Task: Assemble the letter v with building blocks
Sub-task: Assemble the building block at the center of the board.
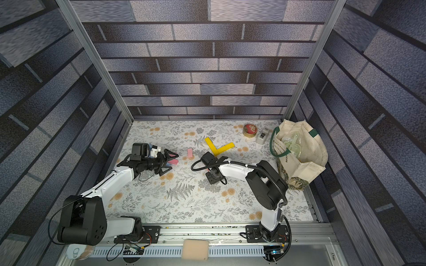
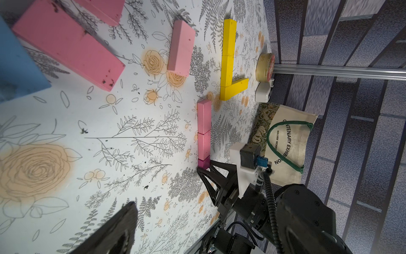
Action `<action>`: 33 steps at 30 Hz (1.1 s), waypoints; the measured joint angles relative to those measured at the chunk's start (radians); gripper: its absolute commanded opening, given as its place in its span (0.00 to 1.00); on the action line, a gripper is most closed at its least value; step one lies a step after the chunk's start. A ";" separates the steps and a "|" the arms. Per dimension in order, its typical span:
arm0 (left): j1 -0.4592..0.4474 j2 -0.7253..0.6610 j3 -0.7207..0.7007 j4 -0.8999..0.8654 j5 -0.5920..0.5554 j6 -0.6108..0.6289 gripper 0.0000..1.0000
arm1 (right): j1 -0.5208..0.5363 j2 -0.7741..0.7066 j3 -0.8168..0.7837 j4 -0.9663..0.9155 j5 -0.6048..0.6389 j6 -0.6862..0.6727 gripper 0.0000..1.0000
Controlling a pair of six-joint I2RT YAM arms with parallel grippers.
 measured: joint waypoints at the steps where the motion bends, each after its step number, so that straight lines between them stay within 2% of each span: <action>1: 0.000 0.000 0.000 0.000 0.000 0.000 1.00 | 0.000 0.000 0.000 0.000 0.000 0.000 0.30; 15: 0.000 0.001 0.000 0.000 0.000 0.000 1.00 | 0.000 0.009 0.010 0.000 0.002 0.000 0.33; 33: 0.000 0.007 0.000 0.000 0.000 0.000 1.00 | -0.008 0.011 0.013 0.001 0.008 0.000 0.44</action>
